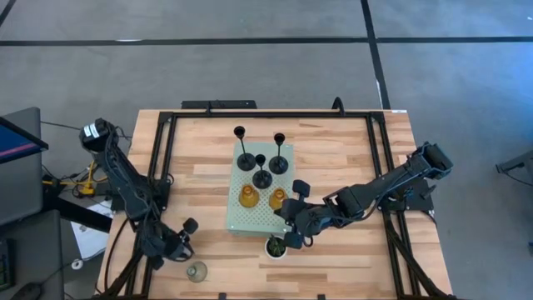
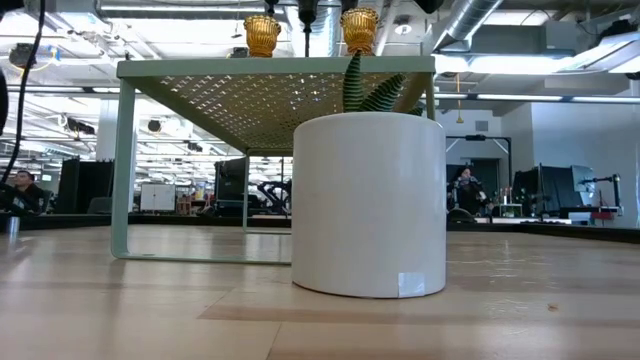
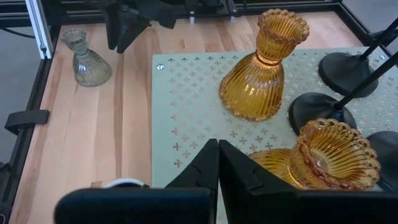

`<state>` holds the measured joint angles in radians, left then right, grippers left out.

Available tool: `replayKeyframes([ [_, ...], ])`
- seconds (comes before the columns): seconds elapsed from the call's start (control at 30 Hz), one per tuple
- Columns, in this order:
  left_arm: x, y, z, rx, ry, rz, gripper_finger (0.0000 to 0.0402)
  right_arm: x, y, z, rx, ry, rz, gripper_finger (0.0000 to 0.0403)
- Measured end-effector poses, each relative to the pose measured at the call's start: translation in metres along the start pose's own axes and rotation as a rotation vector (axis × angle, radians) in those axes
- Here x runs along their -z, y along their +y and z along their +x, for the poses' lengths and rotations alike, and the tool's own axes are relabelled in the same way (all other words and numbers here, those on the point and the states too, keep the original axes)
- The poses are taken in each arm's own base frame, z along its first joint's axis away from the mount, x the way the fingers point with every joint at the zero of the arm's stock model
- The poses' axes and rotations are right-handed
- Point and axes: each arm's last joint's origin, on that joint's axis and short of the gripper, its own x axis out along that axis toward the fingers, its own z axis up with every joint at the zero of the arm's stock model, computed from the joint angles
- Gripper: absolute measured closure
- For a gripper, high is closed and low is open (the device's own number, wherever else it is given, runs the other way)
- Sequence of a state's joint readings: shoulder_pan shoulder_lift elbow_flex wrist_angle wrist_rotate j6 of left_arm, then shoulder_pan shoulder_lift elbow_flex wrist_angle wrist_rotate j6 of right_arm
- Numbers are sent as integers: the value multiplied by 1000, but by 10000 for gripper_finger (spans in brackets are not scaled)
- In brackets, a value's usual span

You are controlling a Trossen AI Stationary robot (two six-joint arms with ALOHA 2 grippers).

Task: Pick & Place candle stick holders
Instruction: Put the transparent candle holder on the shelf

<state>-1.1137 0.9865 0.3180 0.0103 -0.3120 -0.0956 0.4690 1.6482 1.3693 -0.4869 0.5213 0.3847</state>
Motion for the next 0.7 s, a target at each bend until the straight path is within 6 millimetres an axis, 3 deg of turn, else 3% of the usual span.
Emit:
replayKeyframes([
  [0.33, -8, -3, 0, 92, -72, -101, 249, -1, -2, 1, 4, -2, 5, 403],
  [0.7, -15, -4, 2, 94, -139, -105, 159, -1, -2, 1, 5, -3, 7, 403],
])
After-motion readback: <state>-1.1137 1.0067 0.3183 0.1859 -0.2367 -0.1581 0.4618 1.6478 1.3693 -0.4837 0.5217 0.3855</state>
